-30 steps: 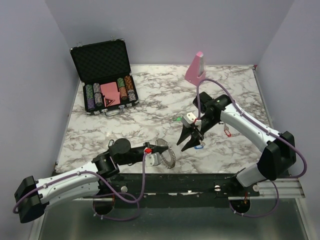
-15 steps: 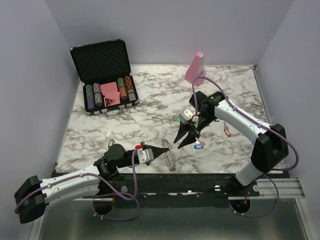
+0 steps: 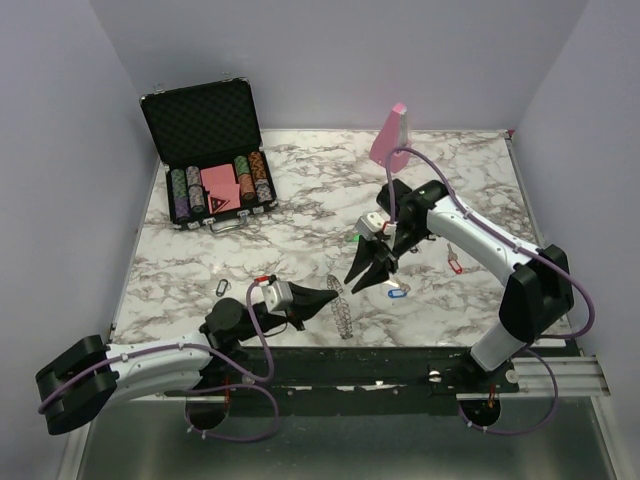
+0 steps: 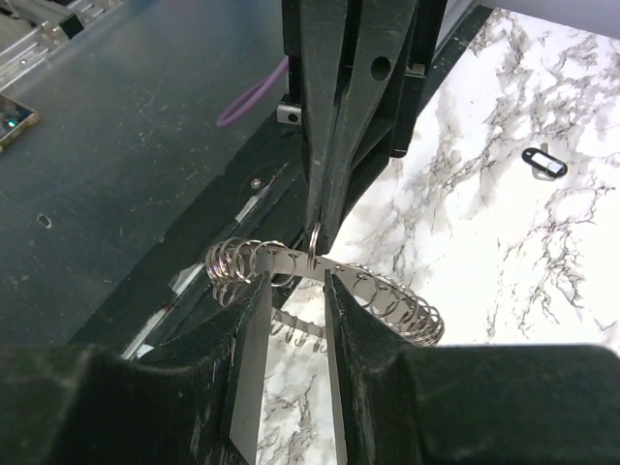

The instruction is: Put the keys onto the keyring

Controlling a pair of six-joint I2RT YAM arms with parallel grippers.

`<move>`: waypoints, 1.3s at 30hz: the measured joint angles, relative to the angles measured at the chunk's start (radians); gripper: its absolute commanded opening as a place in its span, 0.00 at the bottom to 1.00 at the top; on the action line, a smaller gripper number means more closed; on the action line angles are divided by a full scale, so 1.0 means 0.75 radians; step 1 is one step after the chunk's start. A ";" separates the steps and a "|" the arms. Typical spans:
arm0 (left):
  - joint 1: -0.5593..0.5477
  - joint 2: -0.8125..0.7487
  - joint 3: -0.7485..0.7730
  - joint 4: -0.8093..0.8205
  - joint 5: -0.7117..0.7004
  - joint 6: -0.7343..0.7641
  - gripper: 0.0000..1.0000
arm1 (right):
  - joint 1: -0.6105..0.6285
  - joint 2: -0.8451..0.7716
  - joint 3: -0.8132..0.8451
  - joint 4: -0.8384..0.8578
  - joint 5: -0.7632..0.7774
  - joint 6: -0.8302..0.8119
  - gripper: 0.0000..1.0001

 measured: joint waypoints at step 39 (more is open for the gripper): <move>-0.001 0.278 0.040 0.413 -0.077 -0.158 0.00 | 0.008 0.007 -0.004 0.083 -0.025 0.320 0.27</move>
